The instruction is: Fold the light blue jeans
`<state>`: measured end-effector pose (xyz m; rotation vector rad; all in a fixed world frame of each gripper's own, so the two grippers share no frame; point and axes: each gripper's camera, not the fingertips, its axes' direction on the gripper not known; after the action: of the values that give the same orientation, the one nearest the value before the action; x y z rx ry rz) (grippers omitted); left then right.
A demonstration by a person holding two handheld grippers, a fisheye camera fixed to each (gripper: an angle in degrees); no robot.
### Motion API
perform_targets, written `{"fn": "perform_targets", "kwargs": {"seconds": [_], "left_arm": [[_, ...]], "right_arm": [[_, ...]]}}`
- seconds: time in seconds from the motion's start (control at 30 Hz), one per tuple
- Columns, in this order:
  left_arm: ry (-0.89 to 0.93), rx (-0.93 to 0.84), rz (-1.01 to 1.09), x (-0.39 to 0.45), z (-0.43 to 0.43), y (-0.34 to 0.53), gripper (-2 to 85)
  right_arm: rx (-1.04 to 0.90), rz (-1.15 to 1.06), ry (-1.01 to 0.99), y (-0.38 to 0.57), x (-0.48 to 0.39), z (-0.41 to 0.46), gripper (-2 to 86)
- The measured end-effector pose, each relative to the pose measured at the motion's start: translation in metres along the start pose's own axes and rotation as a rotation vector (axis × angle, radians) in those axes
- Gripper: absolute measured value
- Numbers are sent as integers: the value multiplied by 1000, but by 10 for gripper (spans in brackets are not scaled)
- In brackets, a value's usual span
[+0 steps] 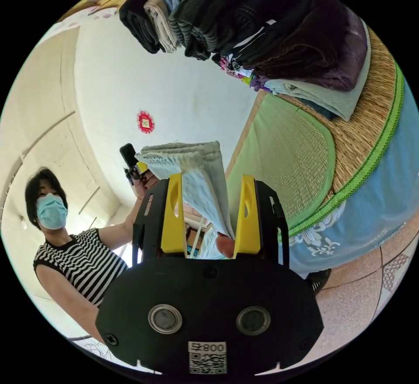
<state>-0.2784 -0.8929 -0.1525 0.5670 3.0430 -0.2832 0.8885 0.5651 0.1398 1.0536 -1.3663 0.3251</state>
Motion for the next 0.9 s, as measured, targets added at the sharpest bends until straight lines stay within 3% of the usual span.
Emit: {"fn": "perform_targets", "kwargs": {"seconds": [0.6, 0.77, 0.9], "left_arm": [[109, -20, 79, 108, -76, -16, 26], [117, -8, 41, 124, -112, -15, 26], [82, 17, -16, 125, -140, -16, 24]], "right_arm": [[-21, -104, -352, -2, 30, 28, 190], [16, -171, -512, 1, 28, 37, 147], [47, -226, -493, -2, 15, 31, 88]]}}
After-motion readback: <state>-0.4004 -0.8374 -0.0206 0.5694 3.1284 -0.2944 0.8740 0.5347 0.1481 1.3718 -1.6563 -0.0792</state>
